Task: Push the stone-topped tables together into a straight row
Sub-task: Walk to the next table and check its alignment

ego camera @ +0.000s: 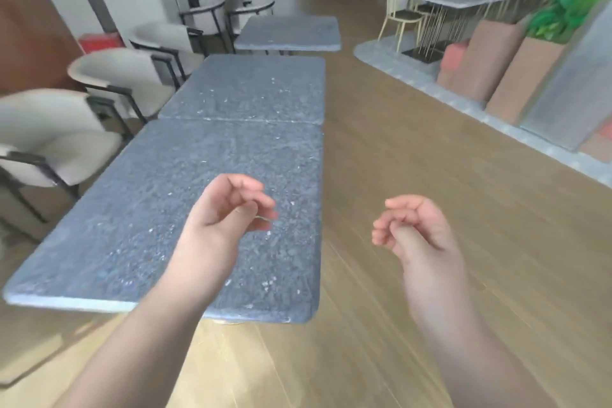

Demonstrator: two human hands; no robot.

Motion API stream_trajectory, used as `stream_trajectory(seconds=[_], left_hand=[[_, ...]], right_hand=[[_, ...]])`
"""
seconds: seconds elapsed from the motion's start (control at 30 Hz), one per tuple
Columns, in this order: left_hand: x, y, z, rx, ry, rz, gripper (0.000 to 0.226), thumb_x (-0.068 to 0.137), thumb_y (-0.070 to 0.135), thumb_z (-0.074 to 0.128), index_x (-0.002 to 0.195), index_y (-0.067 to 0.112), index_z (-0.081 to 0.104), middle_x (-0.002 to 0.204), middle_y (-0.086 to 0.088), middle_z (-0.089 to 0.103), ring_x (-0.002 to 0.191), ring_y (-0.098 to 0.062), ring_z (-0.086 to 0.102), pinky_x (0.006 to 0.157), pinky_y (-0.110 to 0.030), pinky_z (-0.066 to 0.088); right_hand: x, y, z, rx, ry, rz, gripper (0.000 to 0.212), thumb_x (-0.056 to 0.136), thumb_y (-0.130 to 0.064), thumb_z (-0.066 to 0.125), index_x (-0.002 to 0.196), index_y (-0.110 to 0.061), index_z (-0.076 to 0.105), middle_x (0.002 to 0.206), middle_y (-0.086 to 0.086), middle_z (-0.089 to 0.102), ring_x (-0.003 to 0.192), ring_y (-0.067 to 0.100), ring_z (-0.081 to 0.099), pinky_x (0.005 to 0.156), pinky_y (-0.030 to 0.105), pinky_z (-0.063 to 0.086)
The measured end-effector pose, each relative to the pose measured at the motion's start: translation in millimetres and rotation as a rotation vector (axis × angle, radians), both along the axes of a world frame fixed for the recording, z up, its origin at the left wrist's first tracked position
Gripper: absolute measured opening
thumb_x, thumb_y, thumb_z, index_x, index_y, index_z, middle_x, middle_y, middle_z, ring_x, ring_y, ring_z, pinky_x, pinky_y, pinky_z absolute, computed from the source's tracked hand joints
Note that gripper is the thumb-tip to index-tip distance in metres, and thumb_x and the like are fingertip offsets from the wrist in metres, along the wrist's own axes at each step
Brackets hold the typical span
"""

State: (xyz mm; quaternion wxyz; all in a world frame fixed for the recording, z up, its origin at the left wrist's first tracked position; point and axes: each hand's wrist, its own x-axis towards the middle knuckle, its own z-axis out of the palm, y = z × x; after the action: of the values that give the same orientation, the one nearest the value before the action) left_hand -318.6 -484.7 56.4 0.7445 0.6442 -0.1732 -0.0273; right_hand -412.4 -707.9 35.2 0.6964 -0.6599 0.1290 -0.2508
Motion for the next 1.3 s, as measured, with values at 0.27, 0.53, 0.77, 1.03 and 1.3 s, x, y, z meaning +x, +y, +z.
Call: stream_trajectory(seconds=[0.27, 0.53, 0.77, 1.03, 1.3], left_hand=[[-33.9, -16.5, -1.5, 0.013, -0.033, -0.004, 0.022, 0.092, 0.004, 0.046, 0.107, 0.011, 0.061, 0.091, -0.005, 0.072, 0.086, -0.024, 0.071, 0.083, -0.039, 0.059], [-43.8, -4.6, -3.1, -0.033, -0.002, 0.035, 0.022, 0.09, 0.006, 0.047, 0.104, 0.011, 0.061, 0.089, -0.005, 0.072, 0.083, -0.025, 0.07, 0.079, -0.035, 0.059], [-36.9, 7.2, 0.8, -0.031, -0.04, 0.062, 0.03, 0.1, -0.014, 0.038, 0.105, 0.007, 0.059, 0.087, -0.004, 0.071, 0.082, -0.024, 0.07, 0.08, -0.034, 0.06], [-8.6, 25.0, -5.5, -0.028, -0.043, 0.048, 0.032, 0.1, -0.015, 0.039, 0.105, 0.008, 0.06, 0.088, -0.008, 0.071, 0.084, -0.024, 0.07, 0.08, -0.034, 0.06], [45.6, 13.7, -26.4, 0.021, 0.052, -0.039, 0.033, 0.1, -0.014, 0.04, 0.103, 0.009, 0.063, 0.089, -0.01, 0.072, 0.082, -0.025, 0.07, 0.08, -0.035, 0.06]], right_hand=[[-26.6, -21.0, 15.6, -0.058, -0.035, 0.013, 0.029, 0.083, -0.011, 0.047, 0.1, -0.027, 0.064, 0.083, 0.001, 0.069, 0.077, 0.019, 0.064, 0.085, 0.043, 0.054], [-29.9, -11.1, 17.9, -0.074, -0.045, 0.078, 0.029, 0.083, -0.01, 0.046, 0.098, -0.027, 0.064, 0.082, 0.002, 0.068, 0.077, 0.019, 0.064, 0.082, 0.038, 0.054], [-15.5, 2.6, 26.9, -0.068, -0.067, 0.106, 0.026, 0.082, -0.009, 0.046, 0.101, -0.016, 0.062, 0.08, 0.002, 0.068, 0.075, 0.02, 0.063, 0.081, 0.037, 0.055], [9.4, 20.4, 21.5, -0.092, -0.056, 0.095, 0.026, 0.083, -0.01, 0.047, 0.099, -0.022, 0.064, 0.082, 0.004, 0.068, 0.077, 0.022, 0.063, 0.082, 0.042, 0.054], [38.1, 17.1, 3.6, -0.08, 0.04, 0.001, 0.03, 0.091, -0.004, 0.047, 0.097, -0.027, 0.065, 0.083, 0.004, 0.068, 0.078, 0.023, 0.065, 0.084, 0.043, 0.054]])
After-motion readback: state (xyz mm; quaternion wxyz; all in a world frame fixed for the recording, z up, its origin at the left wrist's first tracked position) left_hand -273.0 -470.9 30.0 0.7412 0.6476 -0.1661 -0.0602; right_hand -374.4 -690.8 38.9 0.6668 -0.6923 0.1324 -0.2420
